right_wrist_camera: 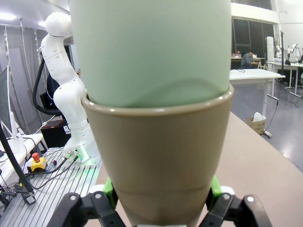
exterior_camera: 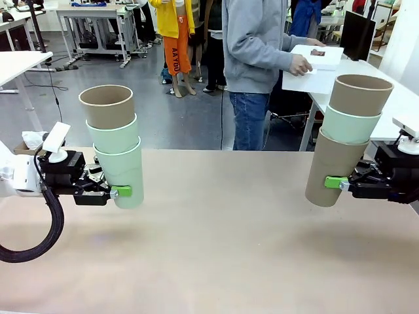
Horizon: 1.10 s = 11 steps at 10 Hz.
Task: Stack the cups and store them in the basket.
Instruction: Place the stack of Reusable plastic cups into the Pantry Basket.
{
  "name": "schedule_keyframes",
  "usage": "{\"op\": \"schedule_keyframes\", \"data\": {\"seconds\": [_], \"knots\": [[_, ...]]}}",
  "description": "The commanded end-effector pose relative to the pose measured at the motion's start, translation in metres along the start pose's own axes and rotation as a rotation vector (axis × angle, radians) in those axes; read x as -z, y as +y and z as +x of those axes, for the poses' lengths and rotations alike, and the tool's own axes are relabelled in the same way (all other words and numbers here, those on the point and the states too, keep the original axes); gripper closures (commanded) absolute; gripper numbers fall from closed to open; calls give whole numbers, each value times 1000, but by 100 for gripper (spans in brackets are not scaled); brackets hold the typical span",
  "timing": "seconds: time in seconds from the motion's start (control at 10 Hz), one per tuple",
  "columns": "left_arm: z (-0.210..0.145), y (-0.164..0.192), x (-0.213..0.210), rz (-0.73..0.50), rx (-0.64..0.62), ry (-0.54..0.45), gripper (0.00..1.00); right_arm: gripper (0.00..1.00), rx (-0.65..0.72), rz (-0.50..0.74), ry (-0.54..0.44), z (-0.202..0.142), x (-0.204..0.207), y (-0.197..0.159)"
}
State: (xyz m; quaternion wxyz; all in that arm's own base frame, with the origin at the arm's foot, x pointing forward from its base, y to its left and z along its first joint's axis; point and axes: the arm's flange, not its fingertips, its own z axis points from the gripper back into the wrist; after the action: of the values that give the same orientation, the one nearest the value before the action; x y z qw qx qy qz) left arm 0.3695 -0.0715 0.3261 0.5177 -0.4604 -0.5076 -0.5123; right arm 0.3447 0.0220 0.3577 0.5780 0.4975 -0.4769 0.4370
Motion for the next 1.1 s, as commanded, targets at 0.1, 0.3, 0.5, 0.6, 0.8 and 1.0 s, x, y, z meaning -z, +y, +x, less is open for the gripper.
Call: {"op": "schedule_keyframes", "data": {"seconds": [0.1, 0.3, 0.5, 0.6, 0.8, 1.0], "knots": [[3, 0, 0, -3, 3, -4, 17, 15, -10, -2, -2, 3, 0, 0], [3, 0, 0, -3, 3, -4, 17, 15, -10, -2, -2, 3, 0, 0], [3, 0, 0, -3, 3, -4, 17, 15, -10, -2, -2, 3, 0, 0], [3, 0, 0, -3, 3, -4, 17, 15, -10, -2, -2, 3, 0, 0], [3, 0, 0, -3, 3, -4, 17, 15, -10, -2, -2, 3, 0, 0], [3, 0, 0, -3, 3, -4, 17, 15, -10, -2, -2, 3, 0, 0]]}}
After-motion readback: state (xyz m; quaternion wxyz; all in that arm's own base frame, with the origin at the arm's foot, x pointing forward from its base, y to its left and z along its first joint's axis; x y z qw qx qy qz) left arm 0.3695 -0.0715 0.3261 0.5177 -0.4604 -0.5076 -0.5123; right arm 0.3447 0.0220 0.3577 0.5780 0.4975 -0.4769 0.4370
